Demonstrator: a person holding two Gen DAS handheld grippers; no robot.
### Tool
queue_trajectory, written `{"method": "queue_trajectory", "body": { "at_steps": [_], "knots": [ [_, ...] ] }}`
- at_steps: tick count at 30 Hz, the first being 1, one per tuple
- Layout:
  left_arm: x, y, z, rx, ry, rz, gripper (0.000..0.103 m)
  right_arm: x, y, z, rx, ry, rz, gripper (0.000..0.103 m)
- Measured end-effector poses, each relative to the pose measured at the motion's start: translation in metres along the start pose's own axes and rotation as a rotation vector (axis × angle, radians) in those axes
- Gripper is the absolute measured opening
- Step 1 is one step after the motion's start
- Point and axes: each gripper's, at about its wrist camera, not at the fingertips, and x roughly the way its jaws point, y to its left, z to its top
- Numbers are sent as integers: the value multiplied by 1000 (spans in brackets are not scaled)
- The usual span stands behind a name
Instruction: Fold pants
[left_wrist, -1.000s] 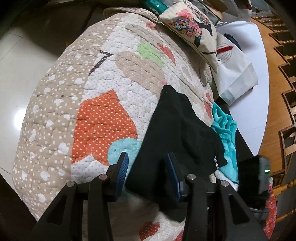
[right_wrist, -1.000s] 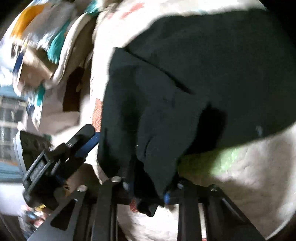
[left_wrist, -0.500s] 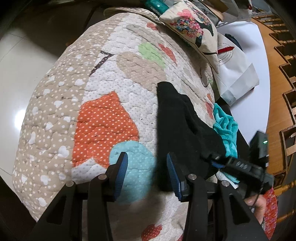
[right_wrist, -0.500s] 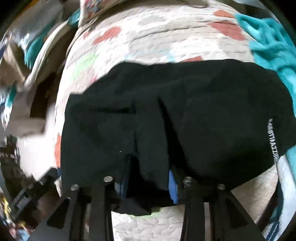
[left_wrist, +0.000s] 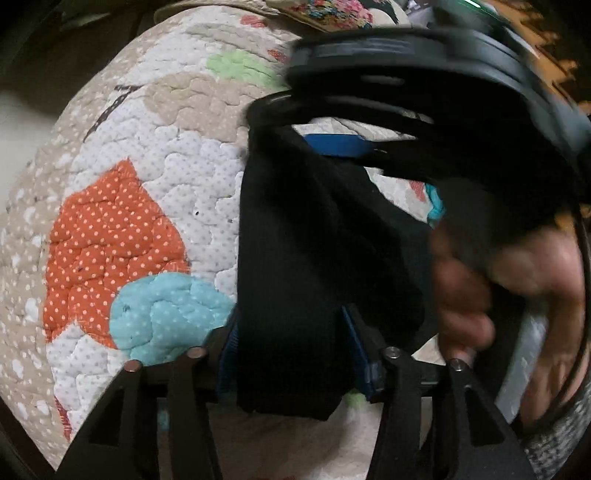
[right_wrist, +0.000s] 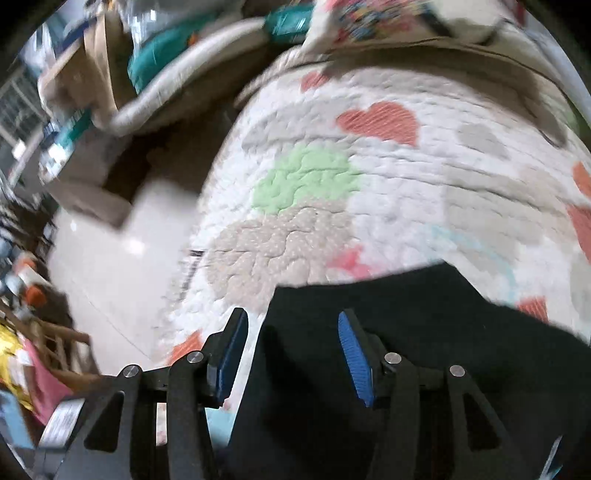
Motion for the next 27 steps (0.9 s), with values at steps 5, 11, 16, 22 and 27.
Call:
{"method": "queue_trajectory", "body": {
  "at_steps": [5,11,16,22,27],
  "knots": [
    [1,2,2,21,21,18,12,12,3,-3,13,54,1,11],
    [-15,14,12,1,23,17,11,7,1,1,99,44,49,10],
    [-41,42,21,-46,-14,66,11,13,36,15,86,28,100,11],
    [-59,65,17,-80,28,95,25,16,56,21,74,-8,128,38],
    [-92,68,14,-37,-32,108,32,-50,18,-3,133,-174,129,49]
  ]
}}
